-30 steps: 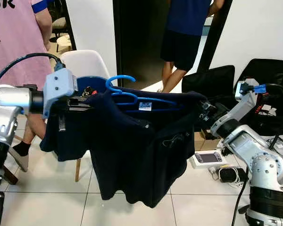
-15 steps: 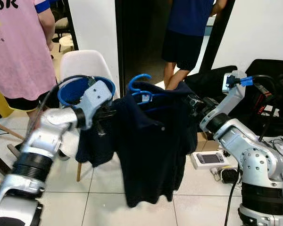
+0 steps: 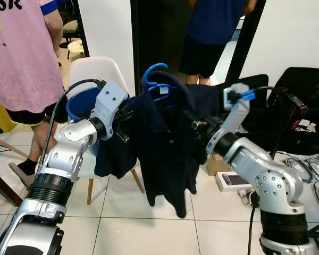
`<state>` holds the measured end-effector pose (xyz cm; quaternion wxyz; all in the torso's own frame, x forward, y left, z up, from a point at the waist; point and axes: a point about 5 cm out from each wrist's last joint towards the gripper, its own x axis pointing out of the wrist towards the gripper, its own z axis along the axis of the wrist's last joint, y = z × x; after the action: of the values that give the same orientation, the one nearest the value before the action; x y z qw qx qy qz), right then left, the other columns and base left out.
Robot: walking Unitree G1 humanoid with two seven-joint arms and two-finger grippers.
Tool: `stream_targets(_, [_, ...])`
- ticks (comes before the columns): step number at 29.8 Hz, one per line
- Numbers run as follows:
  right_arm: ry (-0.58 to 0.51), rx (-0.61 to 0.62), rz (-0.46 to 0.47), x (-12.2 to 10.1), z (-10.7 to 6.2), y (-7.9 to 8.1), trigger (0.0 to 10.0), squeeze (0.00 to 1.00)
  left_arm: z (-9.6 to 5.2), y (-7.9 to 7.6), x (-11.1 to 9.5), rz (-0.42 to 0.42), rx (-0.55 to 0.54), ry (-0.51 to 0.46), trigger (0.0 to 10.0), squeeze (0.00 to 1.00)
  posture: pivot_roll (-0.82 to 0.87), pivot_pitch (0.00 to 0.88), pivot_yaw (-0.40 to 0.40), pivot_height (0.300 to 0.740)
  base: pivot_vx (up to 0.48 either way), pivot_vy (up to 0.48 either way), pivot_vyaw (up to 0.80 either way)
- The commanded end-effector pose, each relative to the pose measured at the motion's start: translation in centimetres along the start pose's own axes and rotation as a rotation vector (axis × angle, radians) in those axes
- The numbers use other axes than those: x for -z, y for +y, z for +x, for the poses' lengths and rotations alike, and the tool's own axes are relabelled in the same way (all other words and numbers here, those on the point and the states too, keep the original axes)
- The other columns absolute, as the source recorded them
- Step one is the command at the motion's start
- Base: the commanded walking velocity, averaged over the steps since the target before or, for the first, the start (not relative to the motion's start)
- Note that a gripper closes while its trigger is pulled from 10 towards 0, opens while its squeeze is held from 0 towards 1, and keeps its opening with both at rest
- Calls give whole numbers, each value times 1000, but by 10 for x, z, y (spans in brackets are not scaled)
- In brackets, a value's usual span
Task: Hang hanger
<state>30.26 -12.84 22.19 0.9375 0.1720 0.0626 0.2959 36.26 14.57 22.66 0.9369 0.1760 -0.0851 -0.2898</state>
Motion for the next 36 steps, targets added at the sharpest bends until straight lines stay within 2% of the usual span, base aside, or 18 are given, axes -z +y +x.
stream_targets(1, [38, -48, -23, 5, 0, 8, 2784, 0, 0, 3, -10, -1, -37, -39, 10000, 0, -47, 12, -15, 740, 0, 0, 0])
stream_targets(2, [38, -48, -23, 5, 0, 8, 2784, 0, 0, 3, -10, -1, -37, -39, 10000, 0, -47, 12, -15, 740, 0, 0, 0])
stream_targets(3, [58, -68, -40, 7, -1, 10, 7255, 0, 0, 0, -6, -14, -46, -30, 10000, 0, -50, 10, -15, 740, 0, 0, 0])
stream_targets(4, [89, -92, -70, 10, -5, 11, 9608, 0, 0, -2, 1, -46, -84, -12, 10000, 0, -50, 9, -16, 740, 0, 0, 0])
stream_targets(6, [142, -112, -114, 15, -11, 8, 10000, 0, -1, -3, 11, -110, -148, 13, 10000, 0, -52, 10, -19, 740, 0, 0, 0])
stream_targets(11, [191, -85, -162, 20, -18, -3, 10000, 0, -3, -6, 19, -191, -185, 12, 10000, 0, -55, 12, -23, 740, 0, 0, 0])
stream_targets(12, [195, -70, -167, 22, -19, -8, 10000, 576, -3, -9, 20, -216, -190, 3, 10000, 0, -55, 13, -24, 740, 0, 0, 0])
stream_targets(13, [196, -64, -167, 24, -21, -11, 10000, 784, -4, -11, 22, -237, -194, -7, 10000, 0, -55, 13, -24, 740, 0, 0, 0])
stream_targets(14, [196, -64, -167, 24, -21, -11, 10000, 784, -4, -11, 22, -237, -194, -7, 10000, 0, -55, 13, -24, 740, 0, 0, 0])
stream_targets(15, [202, -70, -163, 27, -24, -14, 10000, 1000, -5, -12, 23, -255, -204, -13, 10000, 0, -52, 13, -25, 740, 0, 0, 0])
stream_targets(20, [240, -118, -161, 36, -41, -22, 10000, 1000, -11, -10, 29, -283, -262, -20, 10000, 0, -52, 14, -29, 740, 0, 0, 0])
stream_targets(24, [270, -157, -170, 45, -68, -37, 10000, 1000, -16, -6, 31, -281, -281, -38, 10000, 0, -59, 18, -29, 740, 0, 0, 0])
stream_targets(27, [274, -144, -171, 46, -72, -43, 10000, 1000, -17, -7, 32, -282, -281, -43, 10000, 0, -59, 18, -29, 740, 0, 0, 0])
stream_targets(28, [261, -61, -144, 50, -76, -57, 10000, 1000, -18, -8, 33, -275, -270, -45, 10000, 0, -65, 18, -27, 740, 0, 0, 0])
stream_targets(31, [183, 315, -55, 75, -93, -112, 10000, 1000, -24, -18, 42, -248, -210, -43, 10000, 0, -69, 16, -26, 740, 0, 0, 0])
stream_targets(34, [173, 406, -36, 84, -98, -123, 10000, 1000, -26, -21, 45, -250, -195, -43, 10000, 0, -69, 16, -26, 740, 0, 0, 0])
stream_targets(35, [193, 516, 12, 100, -106, -134, 10000, 353, -30, -26, 51, -250, -174, -33, 10000, 0, -62, 17, -28, 740, 0, 0, 0])
stream_targets(36, [193, 516, 12, 100, -106, -134, 10000, 353, -30, -26, 51, -250, -174, -33, 10000, 0, -62, 17, -28, 740, 0, 0, 0])
